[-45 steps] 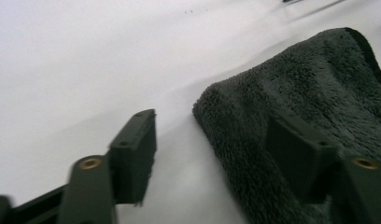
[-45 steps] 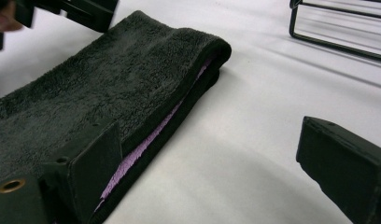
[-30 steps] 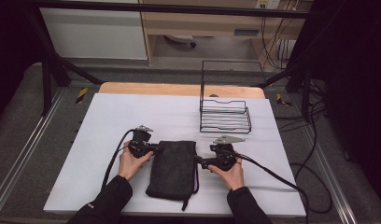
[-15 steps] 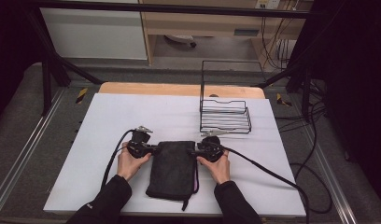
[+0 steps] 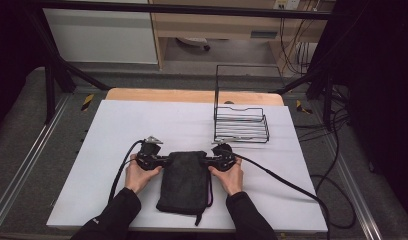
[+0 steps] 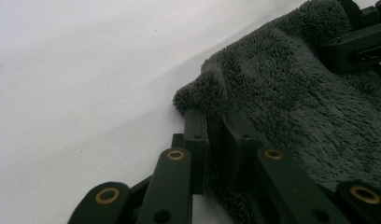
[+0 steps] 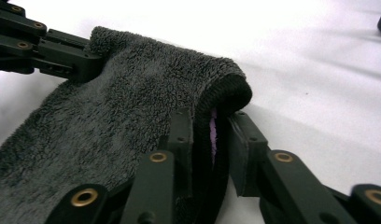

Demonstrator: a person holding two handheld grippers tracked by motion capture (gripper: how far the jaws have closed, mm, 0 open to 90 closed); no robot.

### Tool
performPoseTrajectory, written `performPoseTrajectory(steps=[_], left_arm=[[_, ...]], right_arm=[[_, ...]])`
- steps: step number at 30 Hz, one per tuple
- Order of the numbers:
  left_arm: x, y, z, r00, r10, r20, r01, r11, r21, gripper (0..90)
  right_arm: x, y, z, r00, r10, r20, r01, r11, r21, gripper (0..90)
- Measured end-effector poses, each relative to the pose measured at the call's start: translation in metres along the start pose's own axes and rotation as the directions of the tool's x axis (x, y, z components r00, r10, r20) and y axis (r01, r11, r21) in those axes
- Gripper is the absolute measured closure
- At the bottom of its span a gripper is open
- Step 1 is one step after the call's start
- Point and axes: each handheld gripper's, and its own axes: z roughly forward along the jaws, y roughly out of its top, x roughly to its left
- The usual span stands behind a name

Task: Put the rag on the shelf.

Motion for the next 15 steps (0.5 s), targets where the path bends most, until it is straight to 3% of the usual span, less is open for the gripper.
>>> performPoseTrajectory(steps=[6,8,15], left_arm=[[0.002,0.000,-0.003,0.9996,-0.015,0.023,0.016,0.9997,-0.020,82.0],[0.001,0.001,-0.008,0.9994,-0.017,0.030,0.019,0.9987,-0.047,82.3],[-0.007,0.002,-0.032,0.9991,0.015,0.040,-0.010,0.9910,-0.133,82.4]], right_arm=[[-0.004,-0.002,-0.003,0.9990,0.032,-0.031,-0.032,0.999,-0.015,77.2],[-0.005,-0.003,-0.006,0.9984,0.039,-0.041,-0.040,0.999,-0.027,77.6],[0.004,0.000,-0.023,0.9971,0.005,-0.076,-0.013,0.994,-0.107,77.9]])
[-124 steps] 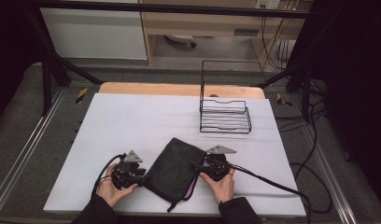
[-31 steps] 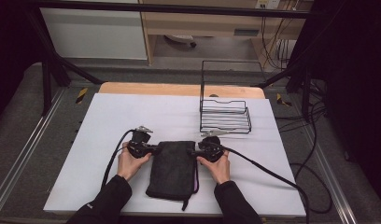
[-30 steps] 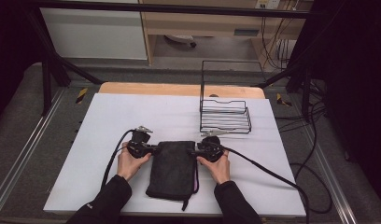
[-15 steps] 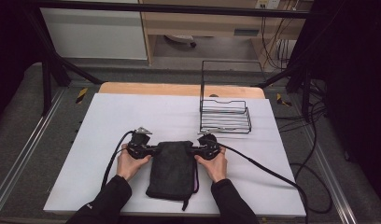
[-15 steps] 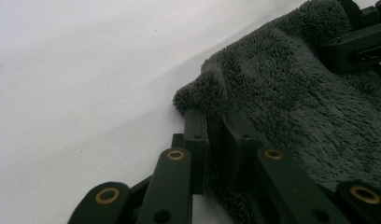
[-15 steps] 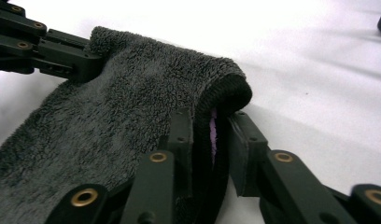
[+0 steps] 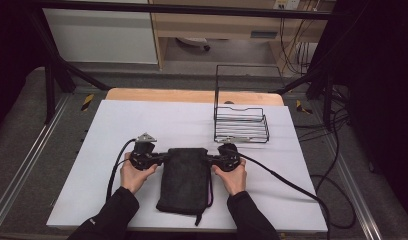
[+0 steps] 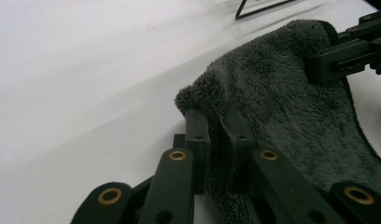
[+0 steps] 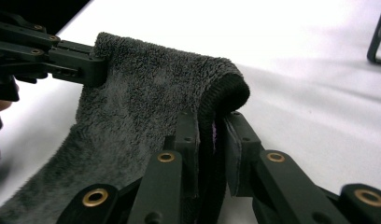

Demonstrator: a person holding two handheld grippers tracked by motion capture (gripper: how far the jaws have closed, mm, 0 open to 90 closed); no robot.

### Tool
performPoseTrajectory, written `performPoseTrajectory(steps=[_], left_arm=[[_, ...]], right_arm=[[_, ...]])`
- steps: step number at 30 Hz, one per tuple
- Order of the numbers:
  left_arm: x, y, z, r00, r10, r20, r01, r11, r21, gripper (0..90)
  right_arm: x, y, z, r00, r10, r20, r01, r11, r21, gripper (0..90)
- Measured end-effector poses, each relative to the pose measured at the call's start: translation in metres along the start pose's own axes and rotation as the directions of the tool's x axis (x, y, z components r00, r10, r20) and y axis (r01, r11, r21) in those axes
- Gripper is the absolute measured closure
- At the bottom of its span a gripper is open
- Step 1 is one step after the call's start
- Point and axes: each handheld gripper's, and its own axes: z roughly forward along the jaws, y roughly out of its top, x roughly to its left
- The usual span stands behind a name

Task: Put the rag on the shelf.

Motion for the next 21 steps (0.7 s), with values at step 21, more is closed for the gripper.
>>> performPoseTrajectory(steps=[21], left_arm=[[-0.030,0.008,-0.043,0.9970,0.071,-0.032,-0.075,0.9842,-0.161,82.4]], right_arm=[[0.026,0.012,-0.036,0.9931,-0.116,-0.013,0.113,0.983,-0.145,78.2]])
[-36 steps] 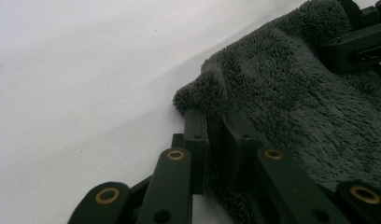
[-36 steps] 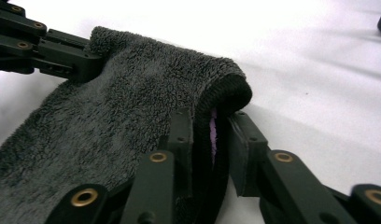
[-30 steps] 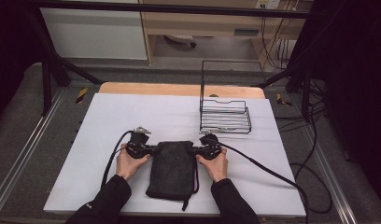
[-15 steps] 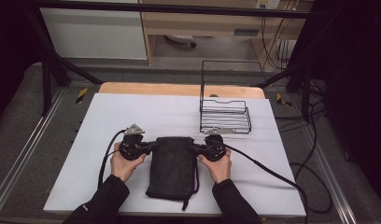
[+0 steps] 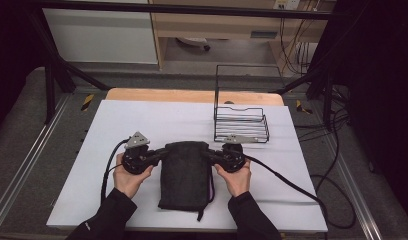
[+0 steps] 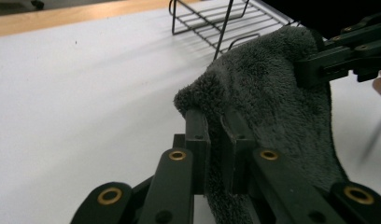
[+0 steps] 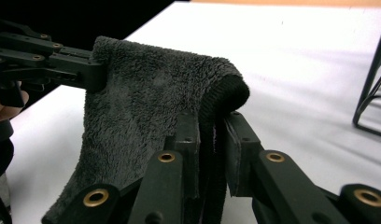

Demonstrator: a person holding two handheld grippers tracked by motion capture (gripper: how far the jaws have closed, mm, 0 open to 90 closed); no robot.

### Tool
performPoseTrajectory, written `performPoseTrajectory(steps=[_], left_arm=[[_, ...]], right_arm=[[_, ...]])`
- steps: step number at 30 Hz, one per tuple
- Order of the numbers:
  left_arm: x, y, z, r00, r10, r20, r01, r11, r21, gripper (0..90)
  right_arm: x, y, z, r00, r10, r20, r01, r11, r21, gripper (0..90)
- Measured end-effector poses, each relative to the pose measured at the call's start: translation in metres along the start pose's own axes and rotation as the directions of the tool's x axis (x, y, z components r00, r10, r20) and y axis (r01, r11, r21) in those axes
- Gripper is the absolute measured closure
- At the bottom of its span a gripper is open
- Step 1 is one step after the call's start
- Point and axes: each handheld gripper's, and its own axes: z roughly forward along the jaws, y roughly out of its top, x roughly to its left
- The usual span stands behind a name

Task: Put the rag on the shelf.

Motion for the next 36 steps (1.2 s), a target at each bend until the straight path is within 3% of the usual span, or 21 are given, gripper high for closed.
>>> performPoseTrajectory(steps=[9,18,27,36], left_arm=[[-0.013,0.009,-0.015,0.9998,0.020,-0.007,-0.020,0.9973,-0.071,82.4],[-0.027,0.018,-0.027,0.9982,0.060,-0.008,-0.060,0.9888,-0.137,82.4],[-0.031,0.029,-0.032,0.9969,0.077,-0.018,-0.079,0.9783,-0.192,82.4],[-0.044,0.050,-0.026,0.9945,0.104,-0.010,-0.103,0.9651,-0.241,82.5]], right_arm=[[0.008,0.011,-0.016,0.9983,-0.058,0.009,0.058,0.996,-0.064,78.5],[0.016,0.021,-0.032,0.9941,-0.104,0.031,0.107,0.986,-0.126,78.7],[0.024,0.031,-0.047,0.9888,-0.140,0.051,0.147,0.973,-0.180,78.8],[0.025,0.041,-0.071,0.9804,-0.164,0.109,0.186,0.953,-0.239,78.9]])
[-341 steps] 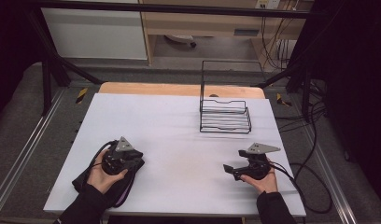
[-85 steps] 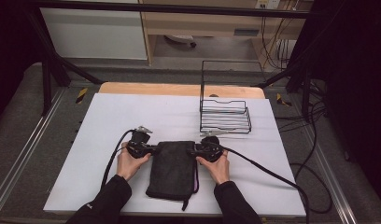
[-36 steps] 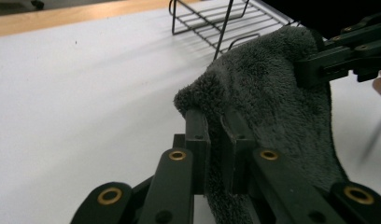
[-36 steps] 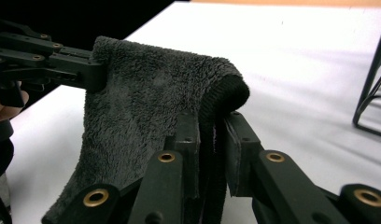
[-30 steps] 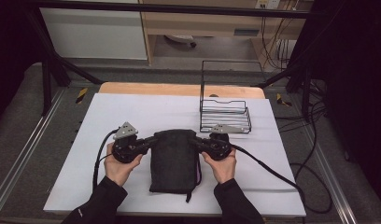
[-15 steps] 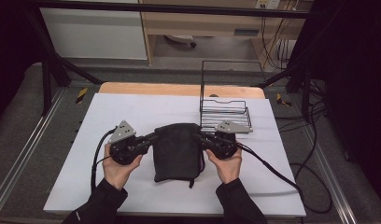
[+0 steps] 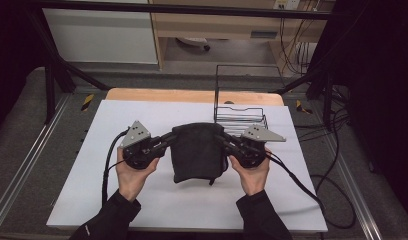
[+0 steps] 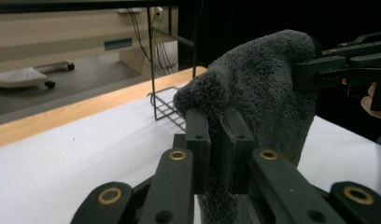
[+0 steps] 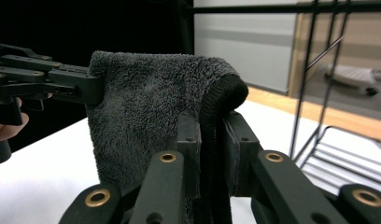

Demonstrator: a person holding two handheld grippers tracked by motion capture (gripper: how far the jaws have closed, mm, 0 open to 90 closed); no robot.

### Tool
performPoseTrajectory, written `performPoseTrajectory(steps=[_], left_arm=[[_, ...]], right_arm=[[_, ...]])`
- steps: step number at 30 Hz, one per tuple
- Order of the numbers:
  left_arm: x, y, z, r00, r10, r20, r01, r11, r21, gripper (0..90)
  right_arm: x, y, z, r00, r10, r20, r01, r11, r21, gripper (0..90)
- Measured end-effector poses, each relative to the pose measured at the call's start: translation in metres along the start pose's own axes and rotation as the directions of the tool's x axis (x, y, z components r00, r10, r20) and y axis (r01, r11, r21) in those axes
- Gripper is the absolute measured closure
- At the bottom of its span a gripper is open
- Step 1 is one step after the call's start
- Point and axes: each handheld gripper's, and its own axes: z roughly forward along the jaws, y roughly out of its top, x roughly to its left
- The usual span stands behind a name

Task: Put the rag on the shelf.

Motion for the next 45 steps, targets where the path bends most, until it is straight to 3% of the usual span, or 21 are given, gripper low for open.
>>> performPoseTrajectory(steps=[11,23,33,45], left_arm=[[-0.016,0.030,0.021,0.9994,0.024,0.022,-0.022,0.9960,-0.086,82.6],[-0.033,0.051,0.046,0.9978,0.046,0.048,-0.038,0.9862,-0.161,82.7],[-0.042,0.077,0.061,0.9959,0.057,0.069,-0.041,0.9763,-0.213,82.6],[-0.047,0.107,0.081,0.9939,0.045,0.101,-0.018,0.9674,-0.253,82.6]], right_arm=[[-0.011,0.020,-0.029,0.9967,-0.019,0.079,0.026,0.996,-0.084,79.0],[-0.023,0.034,-0.054,0.9850,-0.039,0.168,0.064,0.987,-0.146,79.0],[-0.035,0.049,-0.071,0.9753,-0.030,0.219,0.080,0.972,-0.221,79.1],[-0.048,0.070,-0.084,0.9621,-0.008,0.273,0.091,0.952,-0.291,79.3]])
